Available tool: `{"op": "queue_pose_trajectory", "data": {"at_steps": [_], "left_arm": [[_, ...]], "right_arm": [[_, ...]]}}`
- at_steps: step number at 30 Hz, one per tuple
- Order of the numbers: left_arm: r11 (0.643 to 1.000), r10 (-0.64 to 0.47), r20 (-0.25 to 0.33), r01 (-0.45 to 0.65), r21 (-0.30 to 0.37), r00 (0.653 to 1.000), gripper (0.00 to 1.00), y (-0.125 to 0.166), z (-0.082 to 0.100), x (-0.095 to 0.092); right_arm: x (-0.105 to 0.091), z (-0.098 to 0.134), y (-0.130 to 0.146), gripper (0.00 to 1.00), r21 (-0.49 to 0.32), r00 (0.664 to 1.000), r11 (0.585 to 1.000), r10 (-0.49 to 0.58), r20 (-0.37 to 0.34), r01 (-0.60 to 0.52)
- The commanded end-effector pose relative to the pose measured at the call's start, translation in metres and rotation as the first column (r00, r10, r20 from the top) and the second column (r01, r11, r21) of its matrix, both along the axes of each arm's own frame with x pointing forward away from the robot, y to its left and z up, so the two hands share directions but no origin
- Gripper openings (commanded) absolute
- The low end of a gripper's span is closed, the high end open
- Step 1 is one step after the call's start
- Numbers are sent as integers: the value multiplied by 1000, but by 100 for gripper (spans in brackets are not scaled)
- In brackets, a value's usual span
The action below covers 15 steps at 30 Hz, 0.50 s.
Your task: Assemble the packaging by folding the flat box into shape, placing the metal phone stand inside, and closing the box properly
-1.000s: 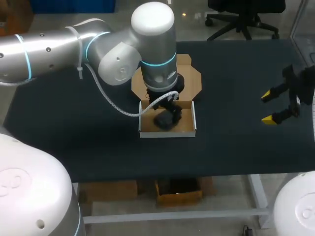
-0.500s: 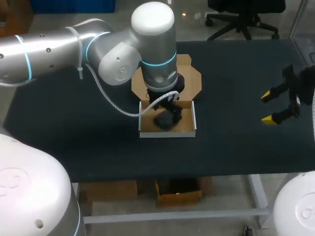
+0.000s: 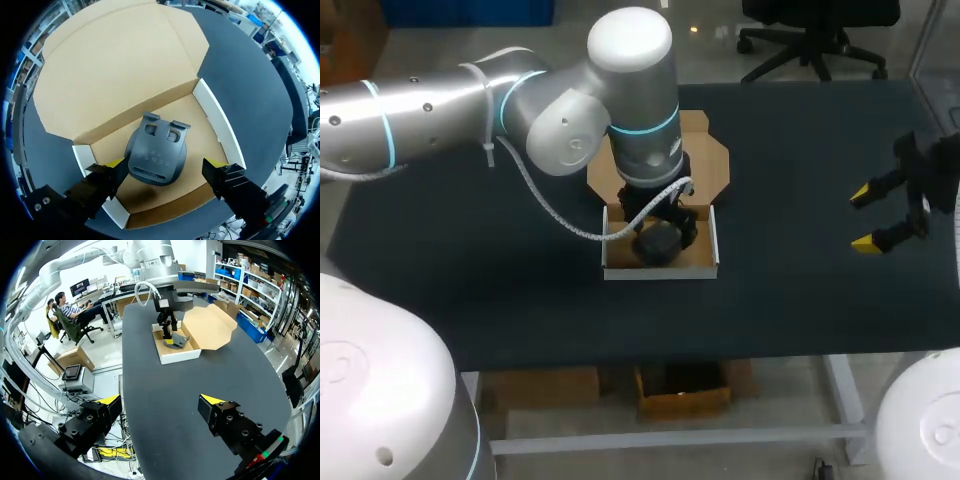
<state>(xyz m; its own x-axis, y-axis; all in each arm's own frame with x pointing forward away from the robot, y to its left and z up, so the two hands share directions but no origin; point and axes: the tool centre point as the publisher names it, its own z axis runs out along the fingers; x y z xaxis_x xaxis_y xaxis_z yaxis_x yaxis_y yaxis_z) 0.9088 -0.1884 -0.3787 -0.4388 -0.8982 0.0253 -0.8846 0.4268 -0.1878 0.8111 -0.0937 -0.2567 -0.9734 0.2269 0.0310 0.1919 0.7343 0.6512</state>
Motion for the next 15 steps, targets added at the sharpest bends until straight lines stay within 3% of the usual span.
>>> {"op": "queue_pose_trajectory", "data": {"at_steps": [1, 5, 15], "left_arm": [[999, 45, -3, -45, 5, 999, 100, -5, -2, 0], [996, 90, -29, -90, -21, 996, 100, -3, -4, 1], [987, 161, -45, -162, -10, 986, 100, -4, -10, -10]], "right_arm": [[-1, 1, 0, 100, 0, 1000, 1000, 1, -1, -1], [-1, 1, 0, 100, 0, 1000, 1000, 1, -1, -1], [-1, 1, 0, 100, 0, 1000, 1000, 1, -1, -1]]}}
